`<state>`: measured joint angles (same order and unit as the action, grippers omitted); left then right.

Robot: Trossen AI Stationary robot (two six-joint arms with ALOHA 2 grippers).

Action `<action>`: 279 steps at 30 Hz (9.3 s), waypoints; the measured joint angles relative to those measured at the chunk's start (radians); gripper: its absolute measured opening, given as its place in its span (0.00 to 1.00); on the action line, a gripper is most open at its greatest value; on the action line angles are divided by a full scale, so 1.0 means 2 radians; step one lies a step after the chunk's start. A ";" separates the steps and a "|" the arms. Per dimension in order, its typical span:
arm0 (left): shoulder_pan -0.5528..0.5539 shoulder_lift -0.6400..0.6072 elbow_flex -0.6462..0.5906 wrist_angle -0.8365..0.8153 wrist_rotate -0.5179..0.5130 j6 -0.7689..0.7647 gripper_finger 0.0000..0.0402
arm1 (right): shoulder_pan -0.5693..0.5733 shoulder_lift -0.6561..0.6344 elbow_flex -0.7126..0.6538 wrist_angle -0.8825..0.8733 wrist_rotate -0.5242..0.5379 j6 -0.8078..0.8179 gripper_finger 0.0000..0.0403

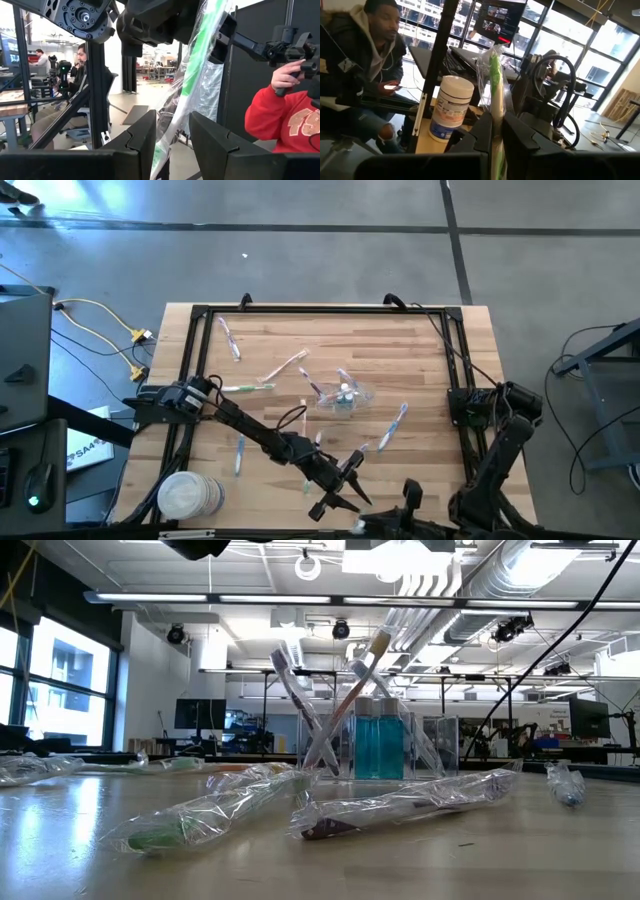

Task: Pick & Place toothbrushing station
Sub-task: Put the bottom right green toothbrush into the wire organizer

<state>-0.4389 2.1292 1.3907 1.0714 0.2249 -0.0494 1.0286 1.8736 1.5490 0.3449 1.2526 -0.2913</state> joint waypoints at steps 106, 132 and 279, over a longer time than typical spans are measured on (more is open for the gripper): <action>-0.142 -0.073 0.000 -0.419 -0.602 0.868 0.01 | -0.114 0.000 -0.029 -0.427 -0.254 0.764 0.50; -0.131 -0.074 0.018 -0.394 -0.596 0.895 0.01 | -0.125 0.000 -0.029 -0.417 -0.265 0.723 0.40; 0.351 -0.318 0.019 -0.870 -0.036 0.105 0.14 | 0.208 -0.737 -0.310 -0.787 0.159 0.459 0.06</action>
<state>0.2627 1.4929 1.4281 -0.6679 0.1521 0.1609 1.4437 0.4001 0.9283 -1.2294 1.5702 0.6260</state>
